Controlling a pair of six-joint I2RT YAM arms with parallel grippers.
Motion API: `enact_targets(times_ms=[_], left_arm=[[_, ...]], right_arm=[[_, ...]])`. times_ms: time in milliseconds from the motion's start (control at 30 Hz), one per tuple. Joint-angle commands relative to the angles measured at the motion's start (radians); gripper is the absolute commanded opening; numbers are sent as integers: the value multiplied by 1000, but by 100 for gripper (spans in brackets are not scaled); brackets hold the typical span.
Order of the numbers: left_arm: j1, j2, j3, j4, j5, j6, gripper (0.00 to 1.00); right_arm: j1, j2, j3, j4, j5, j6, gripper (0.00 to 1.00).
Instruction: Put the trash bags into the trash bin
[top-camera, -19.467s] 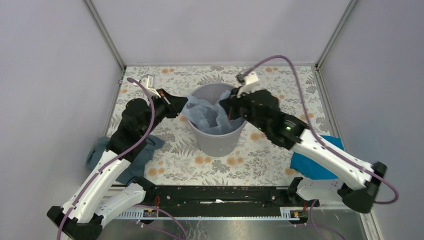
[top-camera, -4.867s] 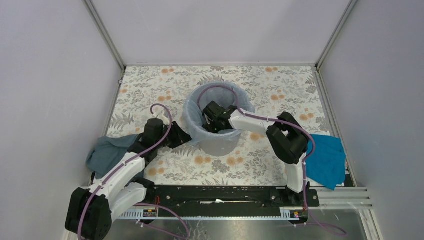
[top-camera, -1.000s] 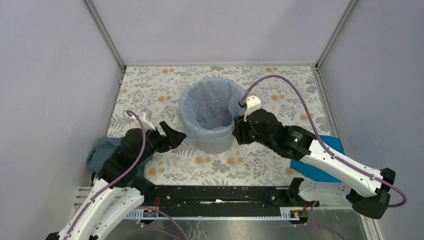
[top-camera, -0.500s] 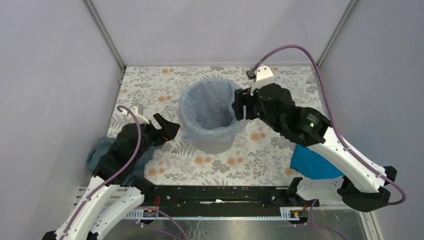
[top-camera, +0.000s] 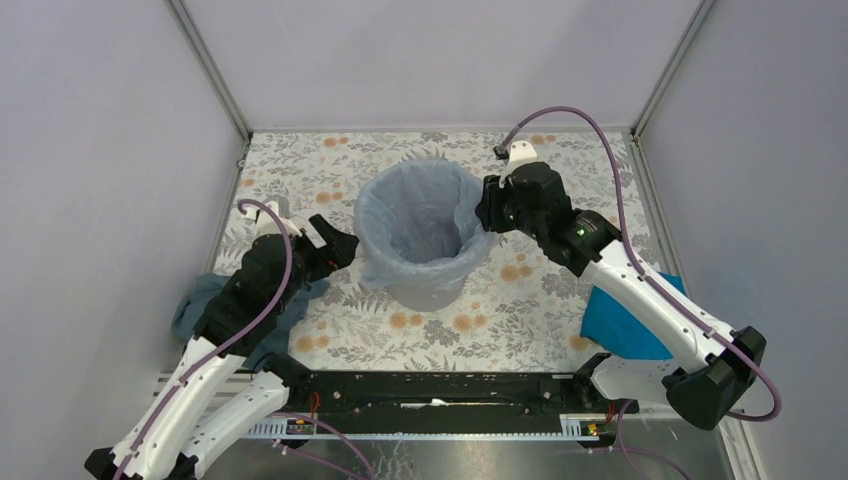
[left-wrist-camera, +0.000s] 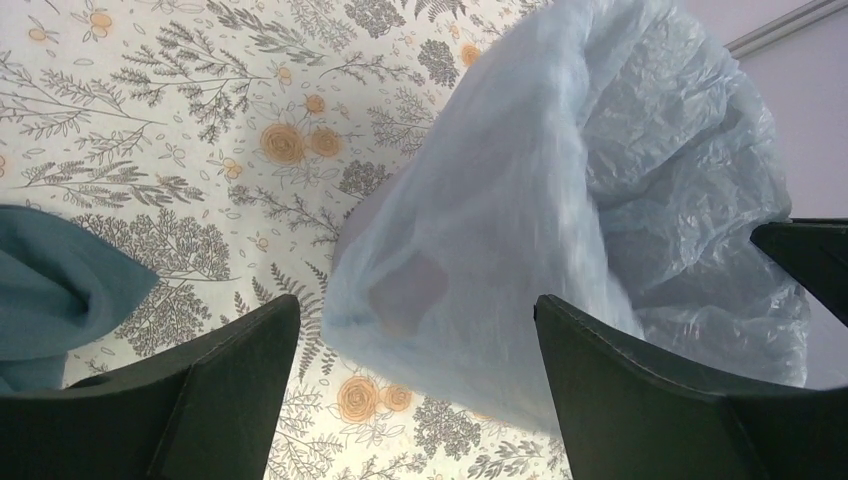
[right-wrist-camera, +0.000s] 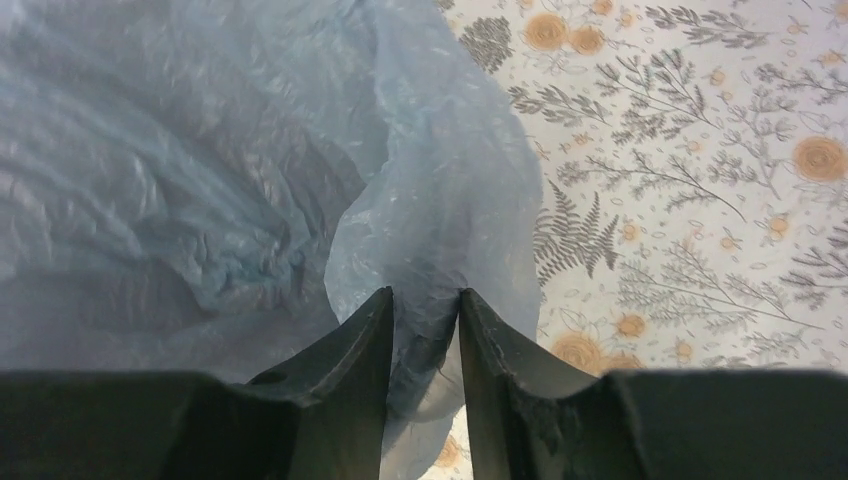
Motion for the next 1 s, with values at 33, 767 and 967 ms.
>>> enact_targets(times_ms=[33, 767, 967], left_arm=[[-2, 32, 71, 102, -28, 54, 92], [37, -1, 87, -35, -132, 59, 94], [79, 141, -6, -25, -105, 7, 93]], right_arm=[[1, -56, -117, 91, -24, 29, 36], [2, -136, 138, -130, -82, -22, 100], [1, -249, 83, -152, -81, -21, 100]])
